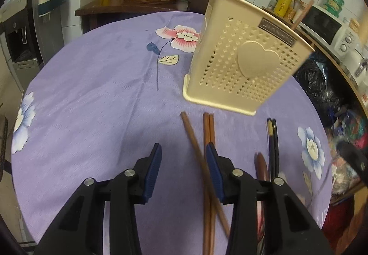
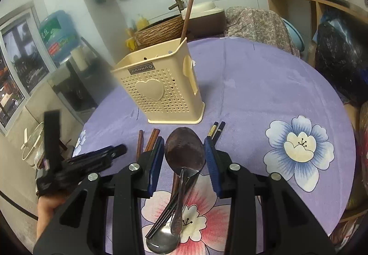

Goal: Organize utensils
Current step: 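Lift the spoon with the right gripper while the left gripper grasps another brown chopstick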

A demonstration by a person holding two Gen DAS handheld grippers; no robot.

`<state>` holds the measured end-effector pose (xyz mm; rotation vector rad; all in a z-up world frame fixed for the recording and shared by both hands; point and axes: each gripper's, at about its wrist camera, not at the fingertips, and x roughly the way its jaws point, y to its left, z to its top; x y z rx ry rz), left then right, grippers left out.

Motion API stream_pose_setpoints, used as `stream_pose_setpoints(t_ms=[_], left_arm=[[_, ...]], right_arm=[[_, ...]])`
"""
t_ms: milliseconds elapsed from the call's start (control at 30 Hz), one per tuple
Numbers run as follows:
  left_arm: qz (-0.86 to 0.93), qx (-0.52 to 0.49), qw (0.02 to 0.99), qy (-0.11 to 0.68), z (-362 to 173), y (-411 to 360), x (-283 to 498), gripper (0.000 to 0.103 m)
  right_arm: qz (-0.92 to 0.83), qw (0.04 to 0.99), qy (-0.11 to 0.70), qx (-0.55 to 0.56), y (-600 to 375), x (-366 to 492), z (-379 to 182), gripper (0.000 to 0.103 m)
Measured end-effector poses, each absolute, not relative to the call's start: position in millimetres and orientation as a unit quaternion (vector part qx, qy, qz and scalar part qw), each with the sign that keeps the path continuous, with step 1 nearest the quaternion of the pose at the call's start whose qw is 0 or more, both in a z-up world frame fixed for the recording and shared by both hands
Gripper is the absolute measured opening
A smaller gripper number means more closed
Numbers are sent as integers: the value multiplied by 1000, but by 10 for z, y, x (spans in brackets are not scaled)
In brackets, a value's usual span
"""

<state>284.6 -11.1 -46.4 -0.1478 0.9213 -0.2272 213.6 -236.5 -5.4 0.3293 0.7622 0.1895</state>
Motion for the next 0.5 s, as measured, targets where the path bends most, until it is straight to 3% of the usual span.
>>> stream_pose_setpoints(t_ms=[167,500], left_arm=[[-87,-57,879,465,-553,-306,3148,31],[-54,-38,875,479,-678,-376,3281,30]], right_arm=[[89,919,354,147,-2332,2046,28,37],[96,917,356,155,-2317,2046,30,37]])
